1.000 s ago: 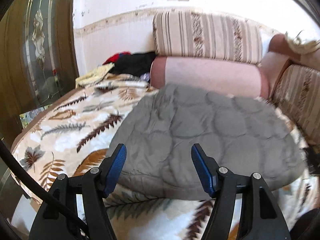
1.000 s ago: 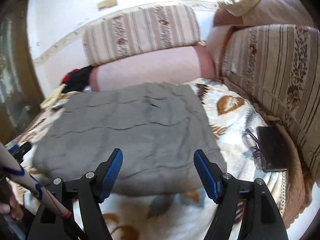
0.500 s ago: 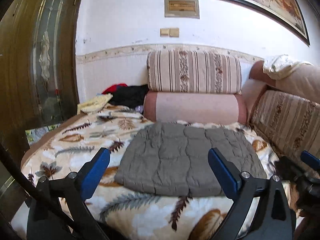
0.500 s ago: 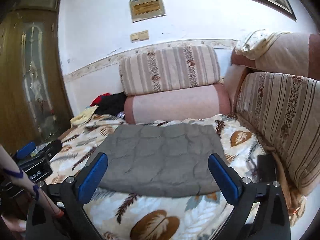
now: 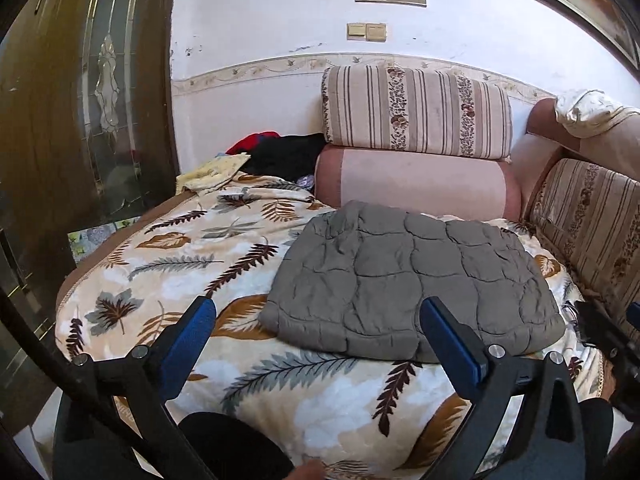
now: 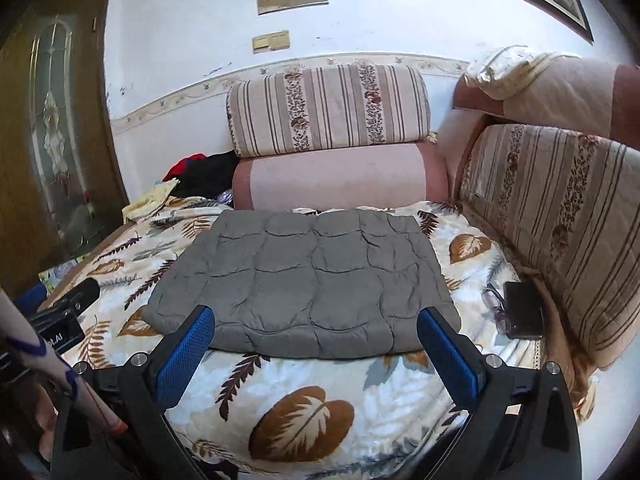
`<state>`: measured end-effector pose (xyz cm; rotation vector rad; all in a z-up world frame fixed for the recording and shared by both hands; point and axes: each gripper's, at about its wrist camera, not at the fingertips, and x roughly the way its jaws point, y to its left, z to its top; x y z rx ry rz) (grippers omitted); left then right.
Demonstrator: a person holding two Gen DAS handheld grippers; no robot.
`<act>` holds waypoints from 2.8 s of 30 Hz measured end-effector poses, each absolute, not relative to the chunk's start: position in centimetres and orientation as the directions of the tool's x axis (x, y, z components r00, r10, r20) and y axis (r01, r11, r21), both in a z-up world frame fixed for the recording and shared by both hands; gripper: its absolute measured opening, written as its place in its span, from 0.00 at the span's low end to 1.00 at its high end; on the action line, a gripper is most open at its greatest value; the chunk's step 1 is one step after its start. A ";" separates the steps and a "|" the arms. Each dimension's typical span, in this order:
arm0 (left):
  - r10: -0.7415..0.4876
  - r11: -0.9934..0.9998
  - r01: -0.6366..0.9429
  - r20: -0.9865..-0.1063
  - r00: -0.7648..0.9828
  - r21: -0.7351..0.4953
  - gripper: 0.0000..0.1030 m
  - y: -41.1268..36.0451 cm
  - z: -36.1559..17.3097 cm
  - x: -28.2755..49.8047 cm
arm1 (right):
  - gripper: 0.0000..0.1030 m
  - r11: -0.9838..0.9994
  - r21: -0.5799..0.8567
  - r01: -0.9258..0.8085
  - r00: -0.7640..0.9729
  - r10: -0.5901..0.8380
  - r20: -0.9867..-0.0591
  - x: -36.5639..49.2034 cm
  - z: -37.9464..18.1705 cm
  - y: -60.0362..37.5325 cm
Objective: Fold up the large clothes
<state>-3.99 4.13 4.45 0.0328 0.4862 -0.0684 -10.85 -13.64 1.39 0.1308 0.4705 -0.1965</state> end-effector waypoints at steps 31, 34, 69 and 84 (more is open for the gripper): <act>0.018 0.993 0.050 -0.556 0.831 0.106 0.99 3.4 0.4 -1.0 | 1.00 0.976 0.043 0.213 0.824 -0.156 -0.545 -7.6 -2.1 -13.2; 0.014 0.993 0.053 -0.561 0.828 0.102 0.99 3.6 0.3 -1.0 | 1.00 0.977 0.041 0.210 0.822 -0.154 -0.548 -7.5 -2.2 -13.1; 0.019 0.992 0.058 -0.583 0.813 0.114 0.99 3.7 -0.7 -1.0 | 1.00 0.977 0.050 0.209 0.809 -0.145 -0.570 -7.5 -3.1 -13.5; 0.021 0.992 0.058 -0.587 0.809 0.115 0.99 3.9 -0.9 -1.1 | 1.00 0.977 0.048 0.210 0.806 -0.145 -0.573 -7.4 -3.4 -13.7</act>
